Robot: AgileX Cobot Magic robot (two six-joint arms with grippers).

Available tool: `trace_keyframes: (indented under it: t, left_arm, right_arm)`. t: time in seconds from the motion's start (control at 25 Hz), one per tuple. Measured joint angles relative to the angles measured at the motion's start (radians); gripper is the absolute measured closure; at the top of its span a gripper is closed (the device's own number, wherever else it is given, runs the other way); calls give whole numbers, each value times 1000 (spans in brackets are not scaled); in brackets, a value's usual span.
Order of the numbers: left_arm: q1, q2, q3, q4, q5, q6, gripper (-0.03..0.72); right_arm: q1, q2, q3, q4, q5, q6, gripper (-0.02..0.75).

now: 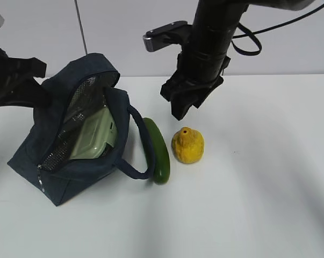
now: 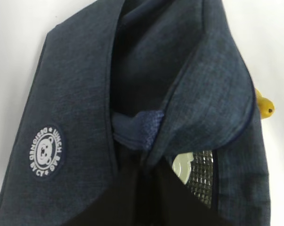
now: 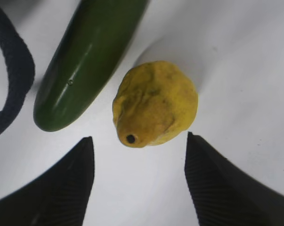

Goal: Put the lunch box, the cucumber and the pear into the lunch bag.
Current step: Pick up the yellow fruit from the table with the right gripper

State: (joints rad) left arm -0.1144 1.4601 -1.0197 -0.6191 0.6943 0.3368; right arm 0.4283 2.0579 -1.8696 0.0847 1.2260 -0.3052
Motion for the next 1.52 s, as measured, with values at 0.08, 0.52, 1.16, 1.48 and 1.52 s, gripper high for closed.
trace_keyframes:
  t: [0.08,0.52,1.16,1.48,1.52]
  left_arm:
    - [0,6,0,11,-7,-15,686]
    - [0,12,0,23,-13,-25,686]
    - [1,12,0,25,4,-25,686]
    - [1,12,0,25,5,-25,686]
    - [1,12,0,25,5,-25,686]
  right_arm:
    - [17,22,-2,-36,0,30,274]
    - [66,67,-2,-123,-1,117,252]
    - [70,141,-2,-153,-1,176,252]
    - [70,143,-2,-158,-1,180,342]
    - [70,146,-2,-159,-1,180,353]
